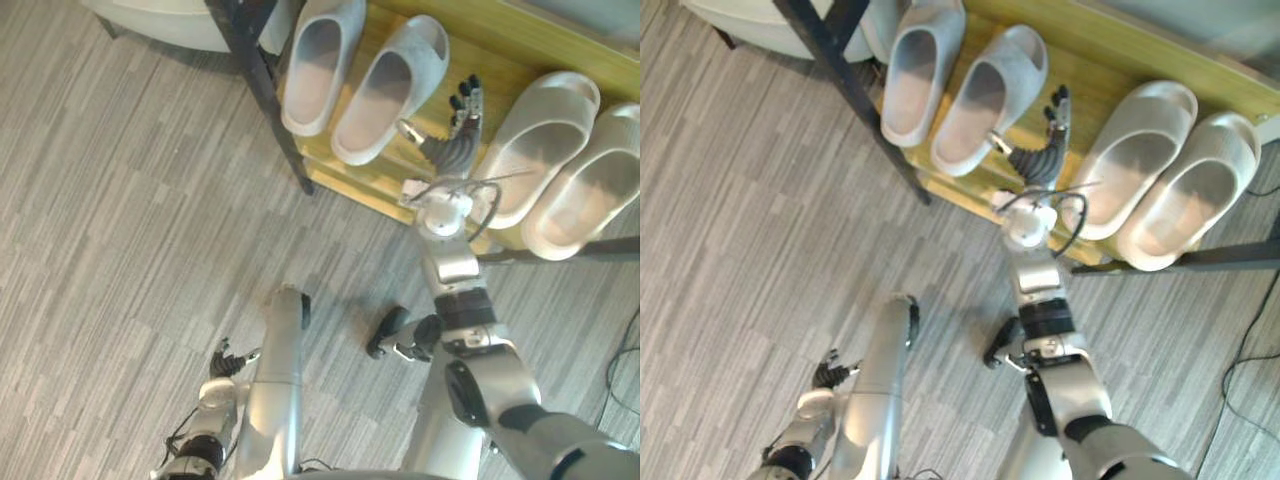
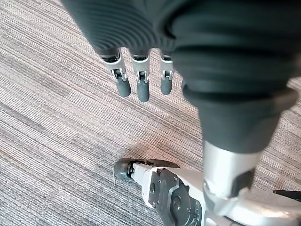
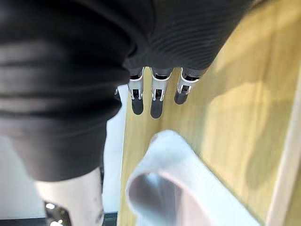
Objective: Organize the slippers on the shoe rack
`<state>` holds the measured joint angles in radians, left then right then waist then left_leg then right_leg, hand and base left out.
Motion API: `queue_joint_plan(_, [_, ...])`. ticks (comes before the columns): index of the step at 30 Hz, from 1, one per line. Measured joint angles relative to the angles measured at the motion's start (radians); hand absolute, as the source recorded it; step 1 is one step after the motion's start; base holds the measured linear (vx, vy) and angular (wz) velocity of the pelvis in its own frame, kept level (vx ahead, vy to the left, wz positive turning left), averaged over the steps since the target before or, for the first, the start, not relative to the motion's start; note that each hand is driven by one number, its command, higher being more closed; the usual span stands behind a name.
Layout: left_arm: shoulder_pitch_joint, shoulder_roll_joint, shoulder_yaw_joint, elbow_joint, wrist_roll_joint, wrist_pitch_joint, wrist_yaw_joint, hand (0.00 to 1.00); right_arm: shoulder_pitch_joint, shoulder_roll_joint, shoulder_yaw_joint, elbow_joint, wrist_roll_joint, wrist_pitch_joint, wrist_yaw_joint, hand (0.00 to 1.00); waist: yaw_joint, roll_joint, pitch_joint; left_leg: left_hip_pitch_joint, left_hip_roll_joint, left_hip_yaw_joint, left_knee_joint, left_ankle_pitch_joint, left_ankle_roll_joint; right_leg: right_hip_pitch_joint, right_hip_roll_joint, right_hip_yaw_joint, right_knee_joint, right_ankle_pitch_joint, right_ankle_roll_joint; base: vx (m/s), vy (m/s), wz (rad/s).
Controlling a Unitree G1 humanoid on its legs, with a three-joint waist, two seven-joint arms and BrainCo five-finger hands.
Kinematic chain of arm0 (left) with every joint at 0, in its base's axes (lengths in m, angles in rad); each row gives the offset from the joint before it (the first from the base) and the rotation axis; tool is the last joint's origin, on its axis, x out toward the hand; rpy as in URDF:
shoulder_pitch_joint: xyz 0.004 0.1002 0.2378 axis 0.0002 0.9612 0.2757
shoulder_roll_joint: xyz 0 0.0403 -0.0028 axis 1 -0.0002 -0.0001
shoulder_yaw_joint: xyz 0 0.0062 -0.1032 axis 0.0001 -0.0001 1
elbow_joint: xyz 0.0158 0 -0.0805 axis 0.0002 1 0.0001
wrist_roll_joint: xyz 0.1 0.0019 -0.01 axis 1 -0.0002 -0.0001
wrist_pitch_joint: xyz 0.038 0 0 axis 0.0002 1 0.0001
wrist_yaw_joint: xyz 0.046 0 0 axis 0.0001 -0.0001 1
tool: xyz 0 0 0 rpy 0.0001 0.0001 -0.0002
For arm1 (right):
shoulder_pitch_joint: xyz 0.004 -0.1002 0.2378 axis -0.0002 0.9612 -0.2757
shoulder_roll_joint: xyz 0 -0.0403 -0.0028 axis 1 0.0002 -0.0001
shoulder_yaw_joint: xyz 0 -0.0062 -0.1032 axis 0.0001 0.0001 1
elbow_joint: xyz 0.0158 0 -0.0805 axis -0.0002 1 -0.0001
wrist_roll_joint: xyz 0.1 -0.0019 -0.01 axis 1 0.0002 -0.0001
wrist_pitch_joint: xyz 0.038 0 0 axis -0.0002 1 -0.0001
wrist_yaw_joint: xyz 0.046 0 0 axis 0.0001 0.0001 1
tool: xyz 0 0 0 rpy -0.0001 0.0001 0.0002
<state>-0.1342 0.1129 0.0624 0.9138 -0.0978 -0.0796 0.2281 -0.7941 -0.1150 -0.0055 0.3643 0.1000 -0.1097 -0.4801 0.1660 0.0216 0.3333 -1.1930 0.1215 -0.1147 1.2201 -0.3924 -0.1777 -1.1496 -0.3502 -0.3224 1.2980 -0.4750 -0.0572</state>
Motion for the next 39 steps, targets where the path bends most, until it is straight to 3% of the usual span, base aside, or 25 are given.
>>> queue_joint_plan(4, [0.0, -0.003, 0.016, 0.0, 0.001, 0.0, -0.018, 0.0, 0.0, 0.0, -0.001, 0.009, 0.067, -0.021, 0.03, 0.0, 0.002, 0.0, 0.0, 0.003, -0.005, 0.0, -0.01, 0.003, -0.004, 0.0, 0.0, -0.001, -0.004, 0.0, 0.0, 0.0, 0.001, 0.01])
queue_joint_plan(7, [0.0, -0.009, 0.03, 0.0, 0.009, -0.001, -0.019, 0.0, -0.011, -0.001, 0.001, 0.047, 0.186, -0.046, 0.079, 0.0, 0.002, -0.001, 0.0, 0.004, -0.007, 0.0, -0.024, 0.01, -0.006, 0.001, -0.001, -0.005, -0.013, 0.002, -0.003, 0.01, 0.0, 0.04])
queue_joint_plan(12, [0.0, -0.011, 0.037, 0.0, 0.018, -0.002, -0.021, 0.0, -0.059, -0.003, 0.013, 0.099, 0.256, -0.047, 0.112, 0.0, 0.004, -0.001, 0.0, 0.003, -0.007, -0.005, -0.03, 0.011, -0.008, 0.003, -0.002, -0.012, -0.015, 0.005, -0.009, 0.0, 0.0, 0.0])
queue_joint_plan(25, [-0.002, -0.02, 0.037, 0.0, 0.02, -0.003, -0.021, 0.0, -0.204, -0.006, 0.011, 0.246, 0.337, -0.061, 0.12, 0.0, 0.015, 0.0, 0.0, -0.016, -0.027, -0.031, -0.033, 0.024, -0.012, 0.012, -0.02, -0.041, -0.011, -0.005, 0.002, -0.01, 0.011, 0.06])
queue_joint_plan(39, [-0.005, -0.023, 0.037, 0.0, 0.037, -0.003, -0.02, 0.0, -0.231, -0.047, 0.015, 0.284, 0.373, -0.07, 0.123, 0.0, 0.022, 0.001, -0.001, -0.023, -0.025, -0.034, -0.033, 0.027, -0.013, 0.006, -0.019, -0.044, -0.01, -0.004, 0.0, 0.0, 0.0, 0.0])
